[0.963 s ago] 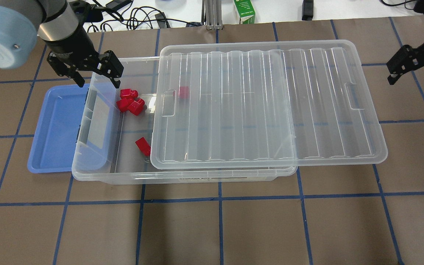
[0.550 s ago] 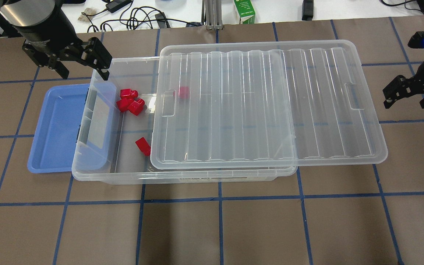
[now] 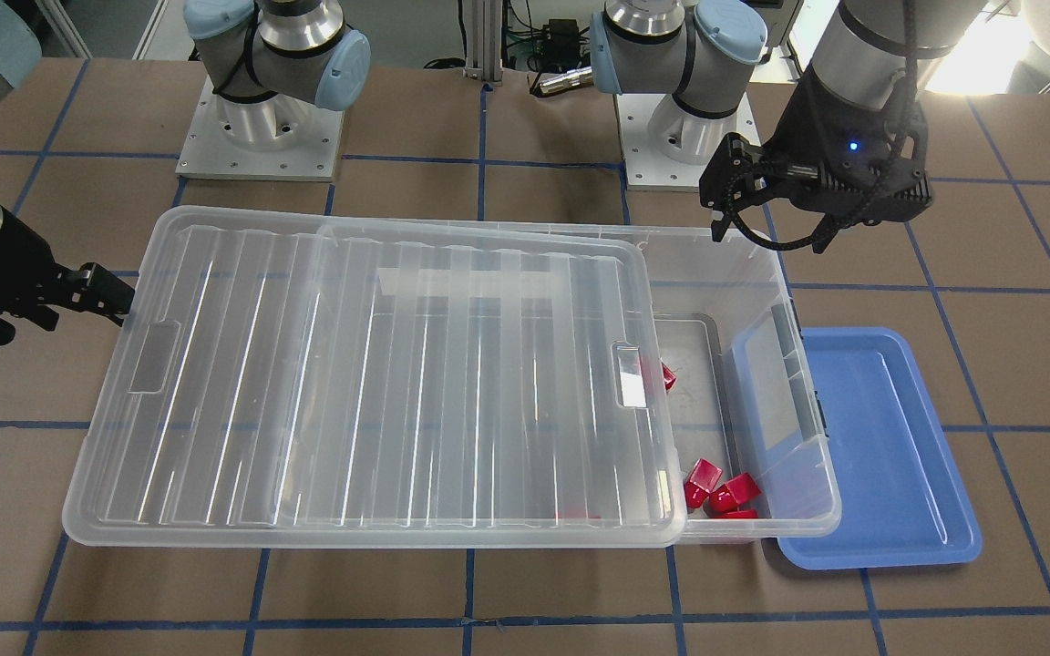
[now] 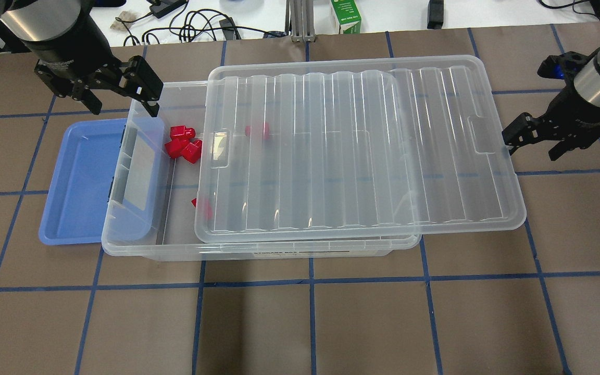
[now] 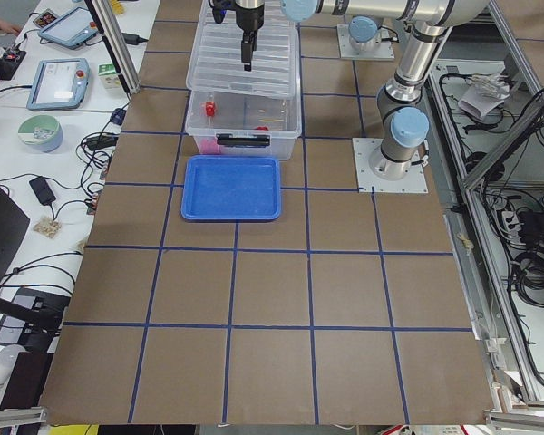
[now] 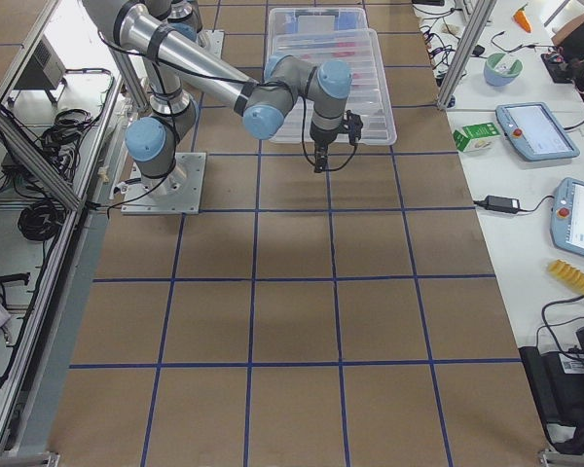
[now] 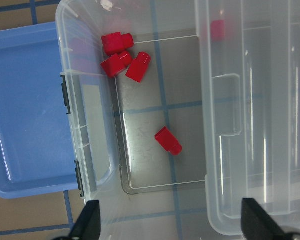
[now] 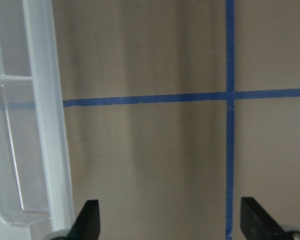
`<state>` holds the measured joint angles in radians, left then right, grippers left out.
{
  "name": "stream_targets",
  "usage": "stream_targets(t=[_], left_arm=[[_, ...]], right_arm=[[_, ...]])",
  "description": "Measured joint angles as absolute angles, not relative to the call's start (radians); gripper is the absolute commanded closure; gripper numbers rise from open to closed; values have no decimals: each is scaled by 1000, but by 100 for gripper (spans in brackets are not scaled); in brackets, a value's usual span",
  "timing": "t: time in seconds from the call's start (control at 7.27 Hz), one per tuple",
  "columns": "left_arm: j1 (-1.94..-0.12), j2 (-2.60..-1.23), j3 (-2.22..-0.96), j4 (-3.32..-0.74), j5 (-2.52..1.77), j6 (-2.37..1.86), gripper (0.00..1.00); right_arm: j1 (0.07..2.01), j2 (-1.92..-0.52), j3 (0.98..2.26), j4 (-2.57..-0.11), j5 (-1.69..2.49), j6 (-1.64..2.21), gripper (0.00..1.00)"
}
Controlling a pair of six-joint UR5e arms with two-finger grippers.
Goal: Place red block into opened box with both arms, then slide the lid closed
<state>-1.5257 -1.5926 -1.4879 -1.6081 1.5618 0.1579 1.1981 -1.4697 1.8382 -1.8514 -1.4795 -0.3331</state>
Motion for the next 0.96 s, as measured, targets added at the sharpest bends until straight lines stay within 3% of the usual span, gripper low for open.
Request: stream_targets(t=[0.96], left_arm=[[-1526, -1596, -1489, -1605, 1562, 157, 0]], right_arm=[[1431, -1453, 1834, -1928, -1465, -212, 0]])
